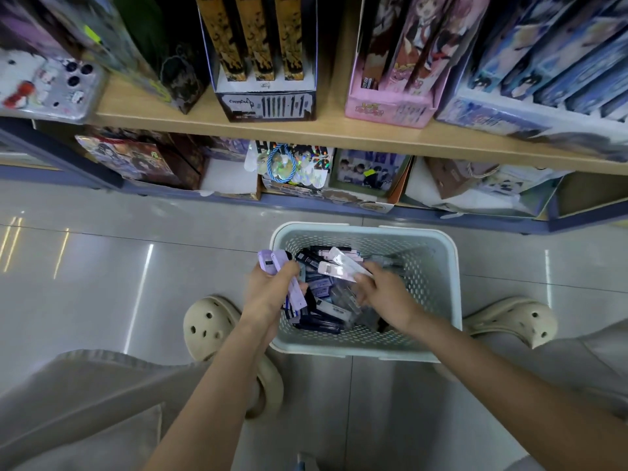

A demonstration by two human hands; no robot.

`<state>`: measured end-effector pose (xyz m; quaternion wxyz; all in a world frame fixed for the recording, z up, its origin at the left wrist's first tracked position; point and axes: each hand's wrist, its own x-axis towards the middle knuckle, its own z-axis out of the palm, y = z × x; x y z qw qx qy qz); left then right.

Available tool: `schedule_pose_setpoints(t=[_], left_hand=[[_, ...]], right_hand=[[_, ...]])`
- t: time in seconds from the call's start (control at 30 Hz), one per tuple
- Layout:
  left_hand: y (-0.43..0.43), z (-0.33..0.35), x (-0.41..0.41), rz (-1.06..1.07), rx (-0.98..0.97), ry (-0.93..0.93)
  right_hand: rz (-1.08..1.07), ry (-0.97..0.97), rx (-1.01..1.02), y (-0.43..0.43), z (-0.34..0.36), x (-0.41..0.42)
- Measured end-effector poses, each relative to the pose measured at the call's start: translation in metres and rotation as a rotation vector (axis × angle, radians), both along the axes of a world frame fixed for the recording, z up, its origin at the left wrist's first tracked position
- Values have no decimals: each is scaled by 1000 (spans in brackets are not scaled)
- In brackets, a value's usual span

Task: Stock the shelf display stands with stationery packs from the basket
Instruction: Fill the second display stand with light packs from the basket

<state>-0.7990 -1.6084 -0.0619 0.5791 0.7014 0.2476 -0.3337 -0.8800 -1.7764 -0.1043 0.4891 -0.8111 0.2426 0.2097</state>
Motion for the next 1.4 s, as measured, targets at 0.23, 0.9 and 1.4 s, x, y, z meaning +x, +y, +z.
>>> schedule_pose_setpoints(t=[0.23, 0.9, 1.4], left_hand=[[-12, 26, -16, 14, -64, -54], [-27, 133, -37, 107, -329, -266], [-49, 233, -7, -141, -490, -623]], right_hand=[[-221, -158, 272, 10, 65, 10], [33, -437, -48, -7, 181, -18], [-6, -633, -70, -19, 283, 7]])
